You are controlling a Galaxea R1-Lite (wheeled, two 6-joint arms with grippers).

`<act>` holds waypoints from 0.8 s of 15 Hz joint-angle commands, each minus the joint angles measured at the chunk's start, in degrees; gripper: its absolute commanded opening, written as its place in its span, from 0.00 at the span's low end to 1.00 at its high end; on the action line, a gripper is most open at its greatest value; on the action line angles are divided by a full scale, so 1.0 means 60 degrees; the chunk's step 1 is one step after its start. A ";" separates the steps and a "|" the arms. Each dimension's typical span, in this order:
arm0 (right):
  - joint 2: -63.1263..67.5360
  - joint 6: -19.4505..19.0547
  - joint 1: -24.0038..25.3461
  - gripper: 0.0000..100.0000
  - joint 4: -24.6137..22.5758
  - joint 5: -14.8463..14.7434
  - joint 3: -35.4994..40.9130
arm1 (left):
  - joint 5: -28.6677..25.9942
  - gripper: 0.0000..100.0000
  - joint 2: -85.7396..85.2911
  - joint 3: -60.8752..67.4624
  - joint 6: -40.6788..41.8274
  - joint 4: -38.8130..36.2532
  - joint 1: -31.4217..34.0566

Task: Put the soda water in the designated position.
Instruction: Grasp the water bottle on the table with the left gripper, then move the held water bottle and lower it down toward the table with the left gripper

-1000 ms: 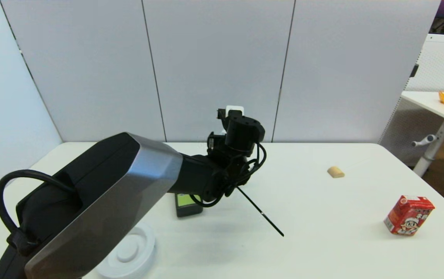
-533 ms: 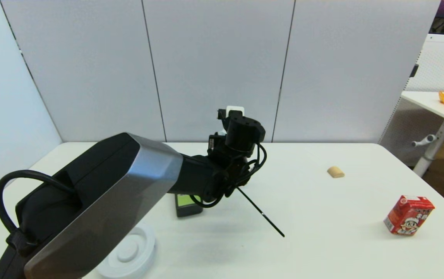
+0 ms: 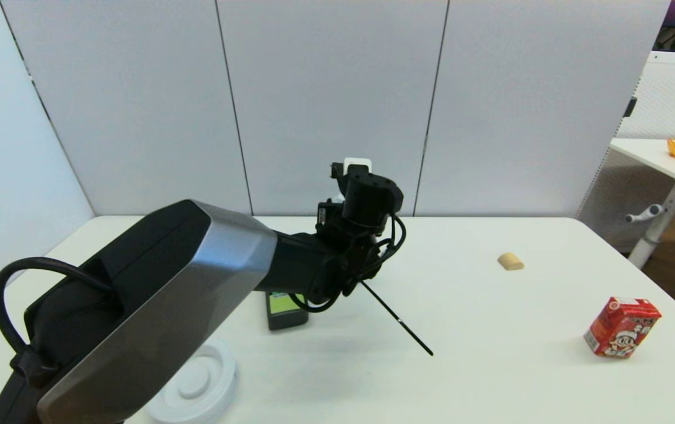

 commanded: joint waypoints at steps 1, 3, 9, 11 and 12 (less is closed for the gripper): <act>0.0008 0.0002 -0.0001 1.00 0.0000 -0.0001 0.0002 | 0.0034 0.00 -0.0334 -0.0049 0.0093 -0.0104 -0.0013; -0.0007 0.0002 -0.0001 1.00 0.0000 -0.0001 0.0002 | 0.0034 0.00 -0.0422 -0.0063 0.0137 -0.0118 -0.0028; -0.0007 0.0002 -0.0001 1.00 0.0000 -0.0001 0.0016 | -0.0156 0.00 -0.1272 0.0376 0.0312 -0.0089 0.0002; -0.0007 0.0002 -0.0001 1.00 0.0000 -0.0001 0.0002 | -0.0215 0.00 -0.1726 0.0742 0.0327 -0.0060 0.0016; 0.0008 0.0002 -0.0001 1.00 0.0000 -0.0001 0.0002 | -0.0318 0.00 -0.1931 0.0962 0.0312 -0.0045 0.0031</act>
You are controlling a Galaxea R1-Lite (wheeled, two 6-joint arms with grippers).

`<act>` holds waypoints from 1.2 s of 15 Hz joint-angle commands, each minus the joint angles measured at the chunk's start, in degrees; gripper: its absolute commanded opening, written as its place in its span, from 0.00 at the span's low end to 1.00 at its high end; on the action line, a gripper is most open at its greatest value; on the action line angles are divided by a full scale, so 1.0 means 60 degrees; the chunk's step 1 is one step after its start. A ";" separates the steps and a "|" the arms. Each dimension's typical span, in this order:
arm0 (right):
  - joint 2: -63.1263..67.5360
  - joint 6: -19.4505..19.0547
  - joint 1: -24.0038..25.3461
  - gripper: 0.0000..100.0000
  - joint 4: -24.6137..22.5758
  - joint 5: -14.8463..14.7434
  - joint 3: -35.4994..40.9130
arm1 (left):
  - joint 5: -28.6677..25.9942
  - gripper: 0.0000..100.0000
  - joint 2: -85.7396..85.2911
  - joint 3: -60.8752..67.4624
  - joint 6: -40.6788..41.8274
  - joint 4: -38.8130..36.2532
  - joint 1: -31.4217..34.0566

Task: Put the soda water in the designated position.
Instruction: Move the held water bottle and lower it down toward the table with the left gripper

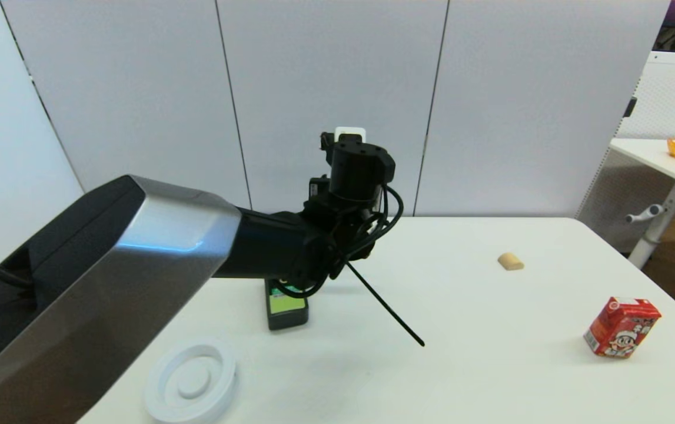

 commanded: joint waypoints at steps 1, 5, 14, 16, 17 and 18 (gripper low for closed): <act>-0.0007 0.0004 -0.0001 1.00 0.0000 -0.0001 -0.0002 | -0.0179 0.00 -0.0990 0.0750 -0.0015 0.0023 0.0041; -0.0007 0.0004 -0.0001 1.00 0.0000 -0.0001 -0.0002 | -0.0209 0.00 -0.1825 0.1468 -0.0015 0.0037 0.0159; -0.0007 0.0004 -0.0001 1.00 0.0000 -0.0001 -0.0002 | -0.0487 0.00 -0.3246 0.2669 -0.0029 0.0257 0.0247; -0.0007 0.0004 -0.0001 1.00 0.0000 -0.0001 -0.0002 | -0.0487 0.00 -0.3451 0.2903 -0.0029 0.0257 0.0247; -0.0007 0.0004 -0.0001 1.00 0.0000 -0.0001 -0.0002 | -0.0472 0.00 -0.3597 0.3020 -0.0029 0.0257 0.0247; -0.0007 0.0004 -0.0001 1.00 0.0000 -0.0001 -0.0002 | -0.0487 0.00 -0.3729 0.3152 -0.0015 0.0257 0.0232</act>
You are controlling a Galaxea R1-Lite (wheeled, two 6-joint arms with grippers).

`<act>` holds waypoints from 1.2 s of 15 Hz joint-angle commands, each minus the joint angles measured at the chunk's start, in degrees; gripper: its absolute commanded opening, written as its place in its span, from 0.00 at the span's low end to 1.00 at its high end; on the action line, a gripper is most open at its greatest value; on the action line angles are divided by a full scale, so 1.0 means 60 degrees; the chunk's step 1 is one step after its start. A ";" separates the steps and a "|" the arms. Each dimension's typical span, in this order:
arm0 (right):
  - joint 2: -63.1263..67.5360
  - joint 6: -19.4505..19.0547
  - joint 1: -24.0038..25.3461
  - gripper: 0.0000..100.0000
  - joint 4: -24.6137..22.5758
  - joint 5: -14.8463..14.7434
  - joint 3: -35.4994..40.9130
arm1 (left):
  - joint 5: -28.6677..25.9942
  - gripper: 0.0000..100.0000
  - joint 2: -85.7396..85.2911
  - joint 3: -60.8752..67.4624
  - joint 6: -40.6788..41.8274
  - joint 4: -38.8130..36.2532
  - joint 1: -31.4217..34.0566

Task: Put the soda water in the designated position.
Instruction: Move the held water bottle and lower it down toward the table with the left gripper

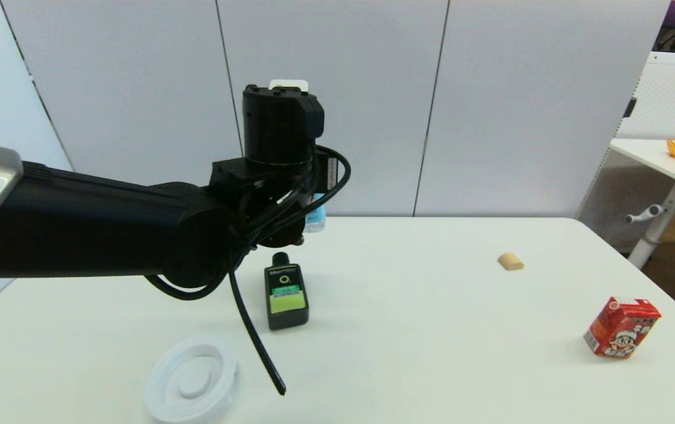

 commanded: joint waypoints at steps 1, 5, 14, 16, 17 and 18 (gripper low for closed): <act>-0.0007 0.0002 -0.0001 1.00 0.0000 -0.0001 0.0002 | 0.0020 0.00 -0.0607 0.0475 0.0010 0.0021 -0.0012; -0.0007 0.0002 -0.0001 1.00 0.0000 -0.0001 0.0002 | -0.0097 0.00 -0.1236 0.1046 -0.0005 0.0226 -0.0027; 0.0008 0.0002 -0.0001 1.00 0.0000 -0.0001 0.0002 | -0.0229 0.00 -0.2613 0.2350 0.0010 0.0431 -0.0173; -0.0007 0.0002 -0.0001 1.00 0.0000 -0.0001 0.0002 | -0.0258 0.00 -0.2921 0.2628 0.0010 0.0431 -0.0158; 0.0008 0.0002 -0.0001 1.00 0.0000 -0.0001 0.0002 | -0.0287 0.00 -0.3097 0.2804 0.0010 0.0431 -0.0158; -0.0007 0.0002 -0.0001 1.00 0.0000 -0.0001 0.0002 | -0.0346 0.00 -0.3302 0.3053 0.0024 0.0446 -0.0158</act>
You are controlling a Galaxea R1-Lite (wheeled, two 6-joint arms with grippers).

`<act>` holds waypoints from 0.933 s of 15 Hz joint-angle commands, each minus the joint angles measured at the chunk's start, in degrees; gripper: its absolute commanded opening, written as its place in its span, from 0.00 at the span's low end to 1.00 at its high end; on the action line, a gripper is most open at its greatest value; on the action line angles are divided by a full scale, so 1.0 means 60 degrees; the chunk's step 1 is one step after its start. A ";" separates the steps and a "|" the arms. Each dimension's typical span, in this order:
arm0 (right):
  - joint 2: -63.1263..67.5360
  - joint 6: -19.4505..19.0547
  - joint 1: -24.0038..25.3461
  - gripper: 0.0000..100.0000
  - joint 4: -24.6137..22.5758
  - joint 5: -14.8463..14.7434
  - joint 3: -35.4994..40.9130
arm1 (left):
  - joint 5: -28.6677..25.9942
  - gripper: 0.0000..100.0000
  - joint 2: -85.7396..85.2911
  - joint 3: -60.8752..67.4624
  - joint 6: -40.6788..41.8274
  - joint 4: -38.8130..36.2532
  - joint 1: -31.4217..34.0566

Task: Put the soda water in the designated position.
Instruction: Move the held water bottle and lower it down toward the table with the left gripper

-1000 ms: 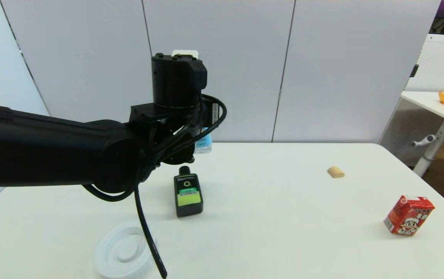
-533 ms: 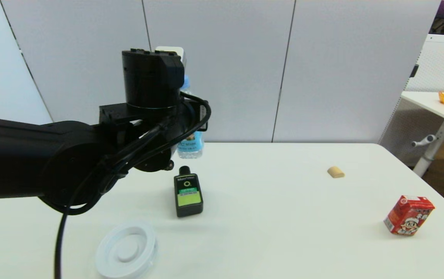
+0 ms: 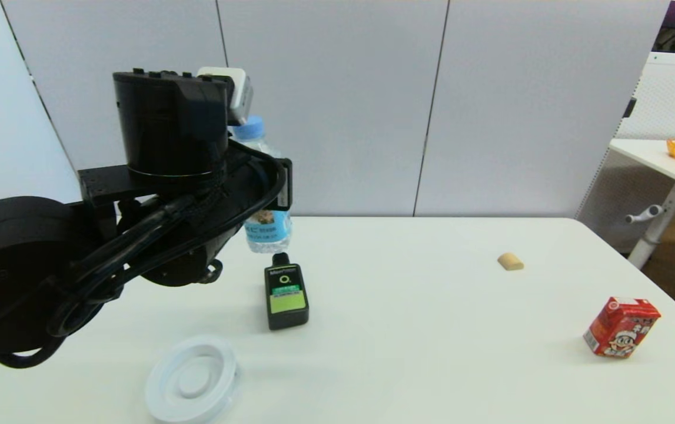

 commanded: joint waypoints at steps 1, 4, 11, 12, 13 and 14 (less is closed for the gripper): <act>-0.0007 0.0002 -0.0001 1.00 0.0000 -0.0001 0.0002 | -0.0099 0.00 -0.0797 0.0725 0.0010 -0.0015 0.0021; -0.0007 0.0002 -0.0001 1.00 0.0000 -0.0001 0.0002 | -0.0099 0.00 -0.1266 0.1136 0.0069 -0.0015 0.0006; -0.0007 0.0002 -0.0001 1.00 0.0000 -0.0001 0.0002 | -0.0041 0.00 -0.2291 0.2366 0.0113 -0.0030 -0.0257; -0.0007 0.0002 -0.0001 1.00 0.0000 -0.0001 0.0002 | -0.0055 0.00 -0.2379 0.2483 0.0113 -0.0015 -0.0257; -0.0007 0.0002 -0.0001 1.00 0.0000 -0.0001 0.0002 | -0.0085 0.00 -0.2453 0.2571 0.0113 -0.0015 -0.0228; -0.0007 0.0002 -0.0001 1.00 0.0000 -0.0001 0.0002 | -0.0114 0.00 -0.2496 0.2630 0.0098 -0.0015 -0.0111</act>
